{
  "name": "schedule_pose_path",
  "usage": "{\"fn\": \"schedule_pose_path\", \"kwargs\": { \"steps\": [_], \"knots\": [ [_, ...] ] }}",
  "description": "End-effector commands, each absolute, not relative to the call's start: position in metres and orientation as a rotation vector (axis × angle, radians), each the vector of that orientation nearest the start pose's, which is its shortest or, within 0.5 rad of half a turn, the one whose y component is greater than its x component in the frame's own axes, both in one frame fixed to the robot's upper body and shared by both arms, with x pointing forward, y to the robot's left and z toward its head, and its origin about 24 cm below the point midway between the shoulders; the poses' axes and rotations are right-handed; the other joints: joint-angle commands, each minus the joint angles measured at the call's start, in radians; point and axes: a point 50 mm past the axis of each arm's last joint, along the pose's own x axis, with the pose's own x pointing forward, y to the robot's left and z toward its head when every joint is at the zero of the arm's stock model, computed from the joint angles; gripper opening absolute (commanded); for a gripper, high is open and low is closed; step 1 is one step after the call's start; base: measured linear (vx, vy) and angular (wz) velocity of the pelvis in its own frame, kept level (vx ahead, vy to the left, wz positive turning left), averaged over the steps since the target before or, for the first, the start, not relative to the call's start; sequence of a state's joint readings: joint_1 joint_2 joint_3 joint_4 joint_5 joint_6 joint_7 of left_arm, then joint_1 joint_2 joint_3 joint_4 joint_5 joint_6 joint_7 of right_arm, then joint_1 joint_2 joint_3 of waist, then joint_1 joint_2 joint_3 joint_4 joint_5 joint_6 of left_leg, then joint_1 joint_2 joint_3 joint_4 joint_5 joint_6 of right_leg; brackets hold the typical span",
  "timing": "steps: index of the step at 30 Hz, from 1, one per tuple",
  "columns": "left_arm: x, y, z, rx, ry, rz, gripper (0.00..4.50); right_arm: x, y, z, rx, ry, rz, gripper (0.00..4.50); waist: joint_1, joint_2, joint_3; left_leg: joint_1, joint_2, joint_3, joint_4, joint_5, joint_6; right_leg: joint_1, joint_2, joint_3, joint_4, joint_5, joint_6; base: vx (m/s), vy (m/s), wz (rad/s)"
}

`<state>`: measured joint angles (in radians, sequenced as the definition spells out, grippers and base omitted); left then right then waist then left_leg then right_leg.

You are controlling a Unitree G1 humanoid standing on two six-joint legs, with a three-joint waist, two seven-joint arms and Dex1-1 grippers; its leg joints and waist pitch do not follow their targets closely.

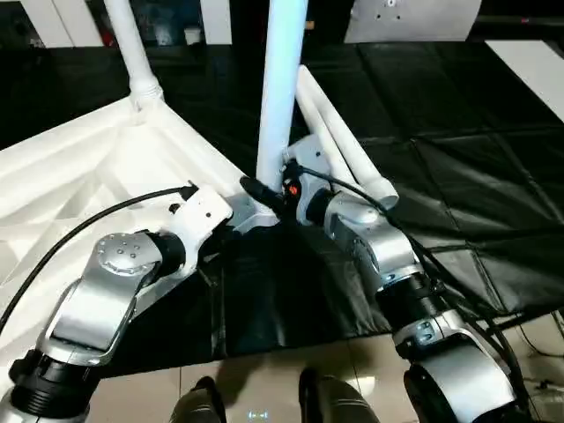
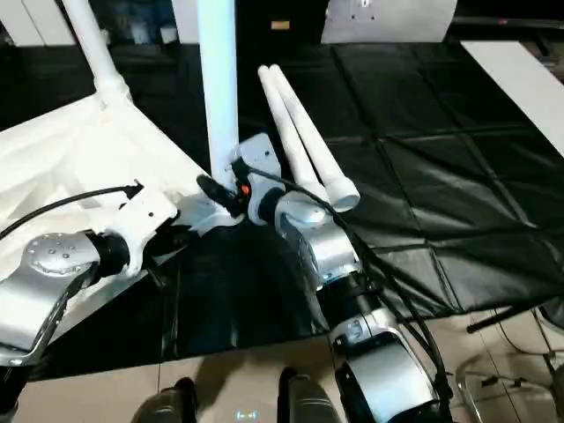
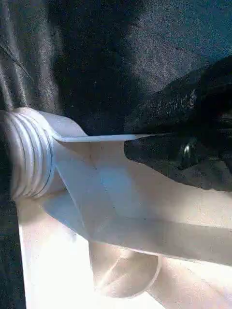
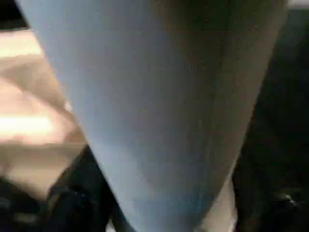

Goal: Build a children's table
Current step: Insert table leg to table base, then rotate leg to tighten

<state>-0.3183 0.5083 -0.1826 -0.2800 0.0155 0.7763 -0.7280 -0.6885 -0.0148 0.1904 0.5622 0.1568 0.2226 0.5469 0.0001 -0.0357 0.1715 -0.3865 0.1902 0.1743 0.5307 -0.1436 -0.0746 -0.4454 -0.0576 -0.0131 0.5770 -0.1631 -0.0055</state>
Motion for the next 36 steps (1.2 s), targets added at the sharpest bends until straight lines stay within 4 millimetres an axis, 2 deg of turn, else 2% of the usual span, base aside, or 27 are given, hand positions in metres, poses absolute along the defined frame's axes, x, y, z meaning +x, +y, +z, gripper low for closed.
{"fn": "schedule_pose_path", "kwargs": {
  "steps": [1, 5, 8, 10, 11, 13, 17, 19, 22, 26, 29, 33, 36],
  "knots": [
    [0.285, 0.17, 0.116, 0.541, 0.38, -0.697, 0.0, 0.331, -0.056, 0.049, -0.051, 0.325, 0.881, 3.47, 0.01, 0.023, -0.053, 0.019, 0.028, -0.004, -0.062, -0.357, -0.019, 0.036, -0.053, 0.035, -0.072, -0.317, -0.149, 0.0, 0.0, 0.0],
    [0.289, 0.176, 0.114, 0.573, 0.37, -0.755, 0.0, 0.325, -0.073, 0.059, -0.04, 0.249, 0.933, 3.81, 0.018, 0.021, -0.061, 0.018, 0.028, 0.003, -0.055, -0.27, 0.001, 0.046, -0.048, 0.034, -0.06, -0.196, -0.175, 0.0, 0.0, 0.0],
    [0.289, 0.177, 0.111, 0.592, 0.36, -0.844, 0.0, 0.318, -0.086, 0.067, -0.067, 0.19, 0.984, 4.05, 0.024, 0.022, -0.064, 0.017, 0.026, 0.004, -0.05, -0.224, 0.008, 0.052, -0.046, 0.032, -0.054, -0.143, -0.194, 0.0, 0.0, 0.0],
    [0.287, 0.175, 0.11, 0.623, 0.334, -0.942, 0.0, 0.315, -0.093, 0.075, -0.072, 0.143, 1.017, 4.18, 0.026, 0.016, -0.073, 0.011, 0.021, 0.004, -0.044, -0.155, 0.031, 0.065, -0.044, 0.03, -0.044, -0.047, -0.21, 0.0, 0.0, 0.0],
    [0.286, 0.175, 0.109, 0.637, 0.33, -0.997, 0.0, 0.313, -0.097, 0.082, -0.077, 0.105, 1.039, 4.26, 0.025, 0.019, -0.075, 0.013, 0.022, 0.007, -0.04, -0.131, 0.047, 0.063, -0.042, 0.03, -0.038, 0.005, -0.22, 0.0, 0.0, 0.0],
    [0.284, 0.179, 0.104, 0.648, 0.361, -1.036, 0.0, 0.312, -0.102, 0.091, -0.088, 0.071, 1.061, 4.44, 0.024, 0.023, -0.072, 0.017, 0.022, 0.01, -0.039, -0.13, 0.063, 0.06, -0.042, 0.03, -0.037, 0.023, -0.233, 0.0, 0.0, 0.0],
    [0.279, 0.181, 0.102, 0.636, 0.364, -1.136, 0.0, 0.31, -0.107, 0.1, -0.136, 0.045, 1.106, 4.48, 0.03, 0.024, -0.07, 0.023, 0.026, 0.014, -0.039, -0.163, 0.058, 0.059, -0.046, 0.031, -0.041, -0.053, -0.242, 0.0, 0.0, 0.0],
    [0.275, 0.183, 0.101, 0.624, 0.365, -1.23, 0.0, 0.307, -0.11, 0.108, -0.21, 0.035, 1.175, 4.48, 0.032, 0.025, -0.072, 0.026, 0.028, 0.014, -0.038, -0.16, 0.054, 0.057, -0.046, 0.032, -0.039, -0.049, -0.252, 0.0, 0.0, 0.0],
    [0.273, 0.185, 0.1, 0.639, 0.376, -1.291, 0.0, 0.305, -0.111, 0.111, -0.252, 0.045, 1.225, 4.48, 0.033, 0.022, -0.074, 0.025, 0.027, 0.015, -0.036, -0.142, 0.066, 0.06, -0.045, 0.031, -0.033, -0.02, -0.257, 0.0, 0.0, 0.0],
    [0.27, 0.184, 0.102, 0.653, 0.372, -1.366, 0.0, 0.299, -0.107, 0.107, -0.342, 0.076, 1.329, 4.48, 0.034, 0.02, -0.074, 0.024, 0.029, 0.016, -0.034, -0.158, 0.066, 0.06, -0.049, 0.032, -0.034, -0.058, -0.258, 0.0, 0.0, 0.0],
    [0.27, 0.184, 0.102, 0.653, 0.372, -1.366, 0.0, 0.299, -0.107, 0.107, -0.342, 0.076, 1.329, 4.48, 0.036, 0.02, -0.075, 0.024, 0.03, 0.016, -0.032, -0.166, 0.06, 0.06, -0.05, 0.034, -0.034, -0.078, -0.258, 0.0, 0.0, 0.0],
    [0.27, 0.184, 0.102, 0.653, 0.372, -1.366, 0.0, 0.299, -0.107, 0.107, -0.342, 0.076, 1.329, 4.48, 0.036, 0.019, -0.071, 0.022, 0.03, 0.014, -0.033, -0.211, 0.043, 0.056, -0.052, 0.035, -0.039, -0.161, -0.241, 0.0, 0.0, 0.0],
    [0.27, 0.179, 0.102, 0.655, 0.364, -1.395, 0.0, 0.299, -0.1, 0.101, -0.307, 0.099, 1.389, 4.21, 0.035, 0.018, -0.073, 0.022, 0.031, 0.012, -0.032, -0.234, 0.036, 0.054, -0.053, 0.035, -0.041, -0.21, -0.231, 0.0, 0.0, 0.0]
  ]
}}
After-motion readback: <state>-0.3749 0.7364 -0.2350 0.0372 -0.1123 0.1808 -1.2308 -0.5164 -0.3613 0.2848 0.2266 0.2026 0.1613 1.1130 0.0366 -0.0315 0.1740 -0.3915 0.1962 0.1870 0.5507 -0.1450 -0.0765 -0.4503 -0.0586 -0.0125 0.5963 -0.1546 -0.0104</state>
